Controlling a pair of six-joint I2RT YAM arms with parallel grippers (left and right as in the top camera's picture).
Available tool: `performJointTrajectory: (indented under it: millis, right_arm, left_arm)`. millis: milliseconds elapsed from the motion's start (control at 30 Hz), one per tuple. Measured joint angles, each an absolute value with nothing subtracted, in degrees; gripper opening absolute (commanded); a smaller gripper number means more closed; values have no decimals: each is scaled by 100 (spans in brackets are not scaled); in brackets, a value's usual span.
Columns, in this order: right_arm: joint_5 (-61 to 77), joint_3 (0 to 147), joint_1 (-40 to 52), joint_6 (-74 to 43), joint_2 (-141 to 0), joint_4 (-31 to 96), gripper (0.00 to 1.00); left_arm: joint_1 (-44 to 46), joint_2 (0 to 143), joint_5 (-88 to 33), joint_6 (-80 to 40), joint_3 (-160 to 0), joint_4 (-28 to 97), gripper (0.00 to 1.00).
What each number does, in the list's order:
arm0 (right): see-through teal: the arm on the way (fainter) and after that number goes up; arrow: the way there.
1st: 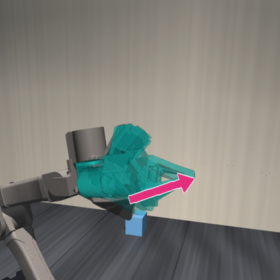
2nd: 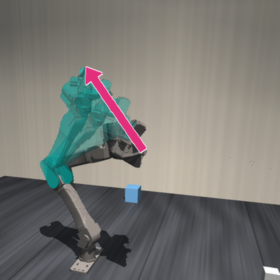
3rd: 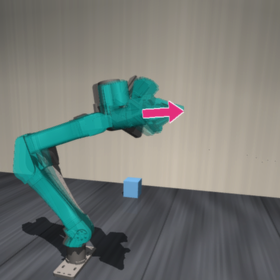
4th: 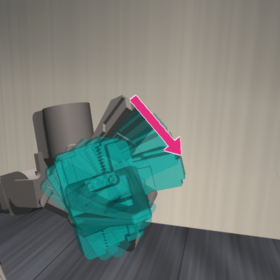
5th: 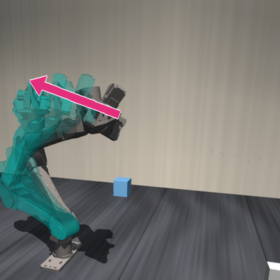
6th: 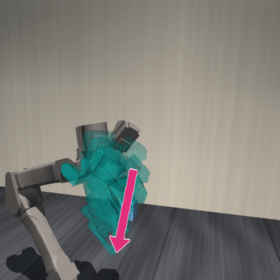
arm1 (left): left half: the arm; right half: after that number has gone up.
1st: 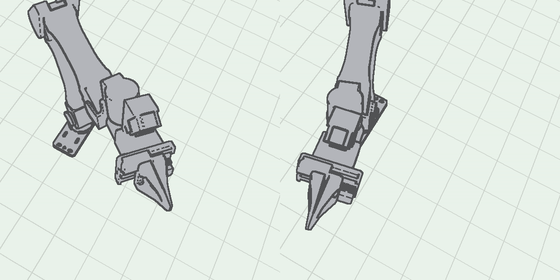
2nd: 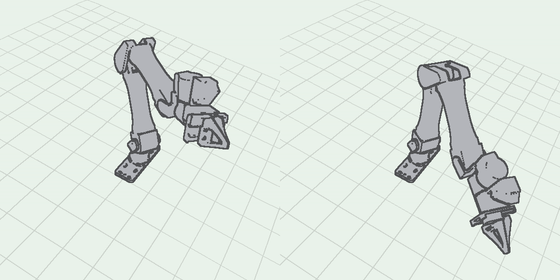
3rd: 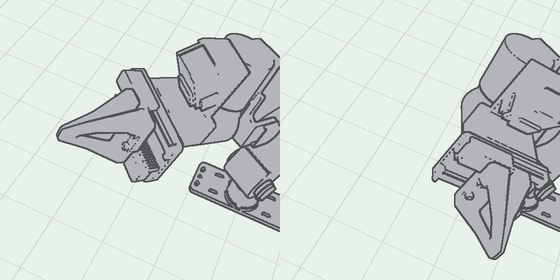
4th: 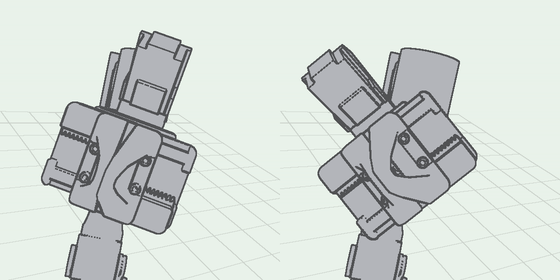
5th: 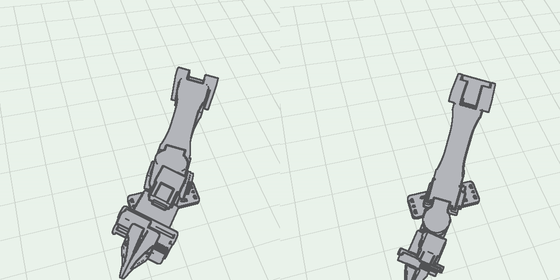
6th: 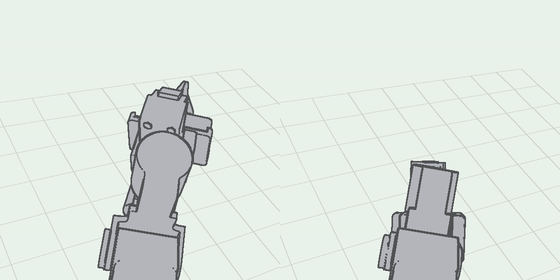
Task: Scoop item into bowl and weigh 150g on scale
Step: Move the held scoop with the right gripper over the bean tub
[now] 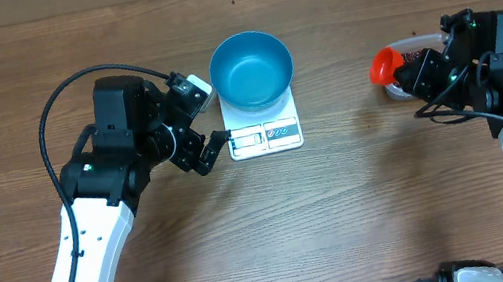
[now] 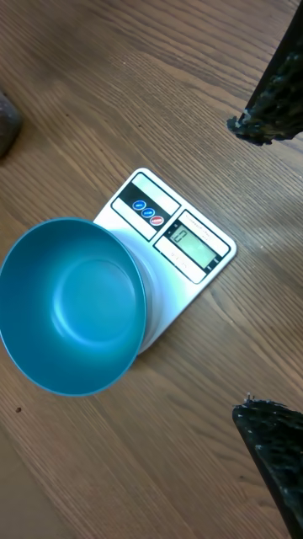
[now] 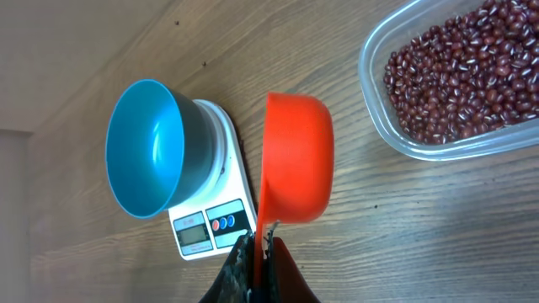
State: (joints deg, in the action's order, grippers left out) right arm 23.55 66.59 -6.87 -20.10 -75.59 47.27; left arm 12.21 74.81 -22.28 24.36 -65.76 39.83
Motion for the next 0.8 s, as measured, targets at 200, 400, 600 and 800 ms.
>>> performJointTrajectory:
  millis: [200,400,600,800]
  right_arm:
    - [2355,6659,-687,-1898,-7559,4727,4]
    - [2353,6659,-687,-1837,-7559,4727,4]
    - [2338,6659,-687,-1809,-7559,4720,4]
    - [2307,6659,-687,-1741,-7559,4718,4]
  left_arm:
    - [1221,7481,-2228,2436,-6576,3983,100]
    - [1221,7481,-2228,2436,-6576,3983,99]
    - [1221,7481,-2231,2436,-6576,3983,100]
    - [1221,7481,-2228,2436,-6576,3983,100]
